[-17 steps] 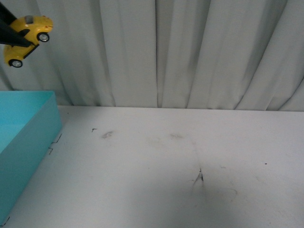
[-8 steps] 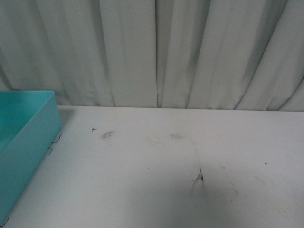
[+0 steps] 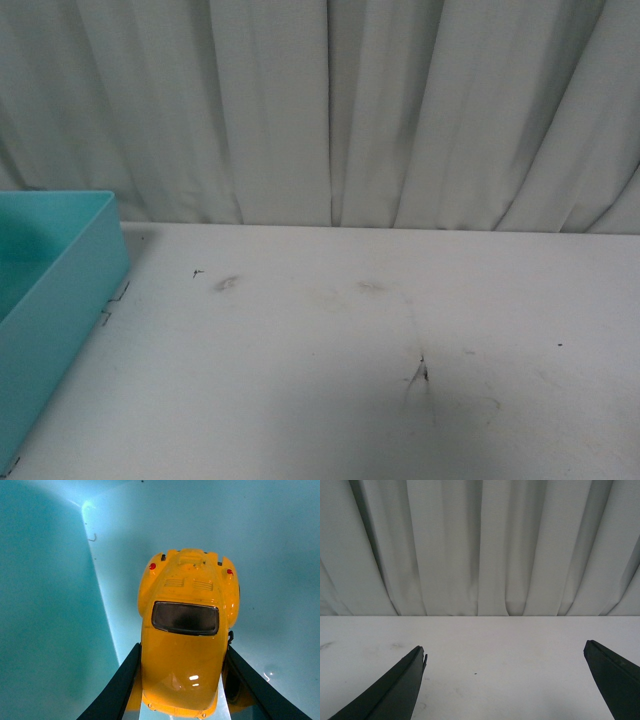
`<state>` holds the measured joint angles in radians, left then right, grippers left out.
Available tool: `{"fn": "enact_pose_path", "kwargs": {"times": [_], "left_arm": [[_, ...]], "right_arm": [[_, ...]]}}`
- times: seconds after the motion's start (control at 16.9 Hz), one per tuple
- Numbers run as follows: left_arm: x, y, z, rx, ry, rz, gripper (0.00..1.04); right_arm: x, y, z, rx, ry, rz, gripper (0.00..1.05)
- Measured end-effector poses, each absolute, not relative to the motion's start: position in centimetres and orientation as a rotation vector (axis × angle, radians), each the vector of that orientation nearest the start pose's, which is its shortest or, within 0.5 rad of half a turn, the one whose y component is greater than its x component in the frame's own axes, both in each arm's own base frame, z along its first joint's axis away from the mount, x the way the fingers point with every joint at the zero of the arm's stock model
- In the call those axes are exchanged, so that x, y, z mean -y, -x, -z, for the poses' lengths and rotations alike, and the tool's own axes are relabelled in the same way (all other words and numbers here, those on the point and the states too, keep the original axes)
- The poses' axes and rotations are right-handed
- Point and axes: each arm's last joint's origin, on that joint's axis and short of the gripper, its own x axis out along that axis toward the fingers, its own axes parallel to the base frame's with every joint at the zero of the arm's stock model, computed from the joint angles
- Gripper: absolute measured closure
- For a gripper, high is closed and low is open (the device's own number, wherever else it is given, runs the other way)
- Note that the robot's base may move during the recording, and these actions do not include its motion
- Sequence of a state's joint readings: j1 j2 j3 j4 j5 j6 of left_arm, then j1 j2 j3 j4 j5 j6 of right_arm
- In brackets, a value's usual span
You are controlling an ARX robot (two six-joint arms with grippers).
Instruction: Wind up and store yellow beetle toy
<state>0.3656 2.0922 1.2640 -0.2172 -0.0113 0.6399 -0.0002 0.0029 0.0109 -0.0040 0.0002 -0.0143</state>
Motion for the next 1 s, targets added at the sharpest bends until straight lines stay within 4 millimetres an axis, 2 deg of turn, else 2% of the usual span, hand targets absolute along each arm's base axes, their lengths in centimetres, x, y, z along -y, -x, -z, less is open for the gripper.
{"fn": "enact_pose_path", "kwargs": {"times": [0.06, 0.3, 0.35, 0.47, 0.65, 0.77, 1.0], "left_arm": [[-14.5, -38.3, -10.2, -1.106, -0.379, 0.003, 0.66], [-13.6, -38.3, -9.8, -1.102, -0.372, 0.016, 0.66], [-13.5, -38.3, -9.8, -1.108, -0.367, 0.018, 0.61], [-13.1, -37.8, -9.1, -1.146, -0.339, 0.045, 0.38], [-13.1, -37.7, -9.2, -1.146, -0.309, 0.057, 0.05], [-13.2, -37.5, -11.0, -1.106, -0.285, 0.060, 0.07], [-14.7, -36.4, -18.7, -0.828, -0.202, 0.017, 0.07]], "right_arm": [[0.0, -9.7, -16.7, 0.004, 0.015, 0.000, 0.07], [0.0, -9.7, -16.7, 0.004, 0.015, 0.000, 0.07], [0.0, -9.7, -16.7, 0.004, 0.014, 0.000, 0.07], [0.0, -9.7, -16.7, 0.004, 0.015, 0.000, 0.07], [0.0, -9.7, -16.7, 0.004, 0.014, 0.000, 0.07], [0.0, -9.7, -16.7, 0.004, 0.014, 0.000, 0.07], [0.0, -9.7, -16.7, 0.004, 0.015, 0.001, 0.07]]}}
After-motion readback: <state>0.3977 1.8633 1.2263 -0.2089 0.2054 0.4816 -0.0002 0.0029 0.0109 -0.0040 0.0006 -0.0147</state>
